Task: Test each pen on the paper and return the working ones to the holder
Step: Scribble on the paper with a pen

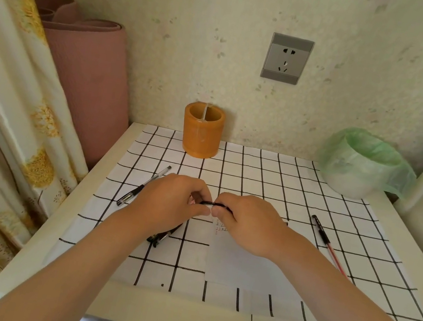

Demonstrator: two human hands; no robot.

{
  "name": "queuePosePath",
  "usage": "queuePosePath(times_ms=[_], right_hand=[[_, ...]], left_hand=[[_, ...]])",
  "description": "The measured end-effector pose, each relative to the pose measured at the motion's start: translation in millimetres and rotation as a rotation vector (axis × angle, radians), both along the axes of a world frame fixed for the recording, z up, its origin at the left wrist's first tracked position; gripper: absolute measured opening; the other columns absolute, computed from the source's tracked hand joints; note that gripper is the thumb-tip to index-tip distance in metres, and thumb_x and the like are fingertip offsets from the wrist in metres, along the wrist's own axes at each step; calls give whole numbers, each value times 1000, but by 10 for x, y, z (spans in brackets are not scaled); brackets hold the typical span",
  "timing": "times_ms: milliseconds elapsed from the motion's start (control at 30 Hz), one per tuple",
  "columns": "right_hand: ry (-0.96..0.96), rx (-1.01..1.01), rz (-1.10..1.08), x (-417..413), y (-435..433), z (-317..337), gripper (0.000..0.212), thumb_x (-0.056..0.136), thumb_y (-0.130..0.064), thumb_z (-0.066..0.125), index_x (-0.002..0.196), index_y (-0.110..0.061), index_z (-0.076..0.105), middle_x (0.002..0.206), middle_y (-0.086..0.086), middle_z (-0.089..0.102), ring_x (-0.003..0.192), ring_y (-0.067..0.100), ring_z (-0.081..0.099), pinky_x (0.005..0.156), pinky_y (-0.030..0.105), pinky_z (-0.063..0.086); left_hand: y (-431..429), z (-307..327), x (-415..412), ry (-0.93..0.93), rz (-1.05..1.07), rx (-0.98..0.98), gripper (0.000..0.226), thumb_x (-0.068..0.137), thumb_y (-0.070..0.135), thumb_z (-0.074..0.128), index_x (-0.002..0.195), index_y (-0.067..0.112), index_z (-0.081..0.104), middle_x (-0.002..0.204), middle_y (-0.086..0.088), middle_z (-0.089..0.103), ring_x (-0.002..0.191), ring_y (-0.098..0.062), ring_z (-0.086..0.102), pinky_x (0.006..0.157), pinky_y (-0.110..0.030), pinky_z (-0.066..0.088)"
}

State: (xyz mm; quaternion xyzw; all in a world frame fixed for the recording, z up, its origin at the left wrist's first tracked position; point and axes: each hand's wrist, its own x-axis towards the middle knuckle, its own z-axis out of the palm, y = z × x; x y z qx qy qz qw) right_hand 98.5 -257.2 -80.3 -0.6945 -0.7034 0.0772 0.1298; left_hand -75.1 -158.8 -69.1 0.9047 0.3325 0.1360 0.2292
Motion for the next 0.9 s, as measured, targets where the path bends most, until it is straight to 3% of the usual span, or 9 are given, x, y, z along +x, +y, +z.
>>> queuePosePath(times_ms=[133, 200, 267, 333, 400, 500, 567, 633, 900], right_hand=[[191, -79, -17, 127, -62, -34, 22, 102, -19, 38, 119, -34, 37, 69, -1, 54, 62, 17, 51, 60, 38, 44], [291, -43, -83, 206, -95, -42, 26, 100, -8, 38, 103, -31, 51, 74, -2, 55, 64, 18, 54, 64, 40, 48], [543, -26, -203, 231, -110, -48, 36, 99, -2, 39, 91, -24, 67, 83, 1, 61, 69, 22, 63, 67, 44, 58], [884, -38, -303, 201, -96, -49, 46, 97, 6, 34, 97, -17, 73, 86, 6, 62, 69, 24, 63, 65, 43, 58], [1041, -44, -339, 188, -77, -43, 51, 95, 14, 28, 109, -11, 70, 86, 8, 59, 72, 23, 60, 67, 40, 58], [1092, -33, -288, 159, -100, -73, 42, 96, 15, 38, 118, -10, 64, 77, 5, 49, 66, 17, 53, 69, 36, 52], [1035, -8, -267, 110, -130, -110, 23, 100, -3, 51, 116, -13, 65, 74, 5, 46, 63, 16, 52, 65, 32, 49], [1029, 20, -321, 62, -131, -146, 21, 102, -19, 49, 104, -17, 70, 69, 4, 49, 58, 18, 50, 51, 28, 42], [1088, 54, -406, 20, -114, -225, 18, 88, 7, 51, 86, -6, 64, 70, 15, 65, 54, 23, 58, 42, 15, 39]], left_hand=[[30, -23, -36, 124, -5, 46, 17, 88, 42, 69, 105, 37, 67, 93, 16, 66, 73, 3, 51, 68, -21, 44], [28, -37, -51, 161, -5, 59, 18, 89, 41, 68, 106, 36, 67, 94, 17, 65, 78, 1, 52, 73, -24, 47], [18, -43, -53, 183, -28, 49, 16, 89, 41, 67, 105, 36, 68, 88, 17, 62, 79, -1, 53, 72, -24, 47], [-1, -52, -46, 202, -80, 25, 16, 88, 40, 69, 103, 35, 71, 85, 19, 59, 78, 0, 53, 68, -22, 44], [-29, -80, -33, 223, -129, 7, 19, 86, 42, 71, 104, 37, 72, 93, 20, 58, 88, 0, 53, 74, -22, 46], [-80, -114, 0, 233, -191, 31, 21, 84, 46, 71, 103, 37, 74, 97, 20, 56, 109, -5, 49, 91, -29, 46], [-111, -117, 19, 246, -236, 103, 22, 85, 46, 69, 105, 37, 75, 98, 19, 56, 109, -7, 47, 96, -30, 43], [-125, -124, 20, 253, -252, 152, 23, 86, 47, 67, 106, 38, 74, 104, 17, 58, 109, -9, 45, 97, -29, 40], [-111, -165, -13, 212, -277, 99, 28, 87, 38, 70, 114, 39, 69, 119, 19, 57, 118, -5, 42, 106, -35, 36]])
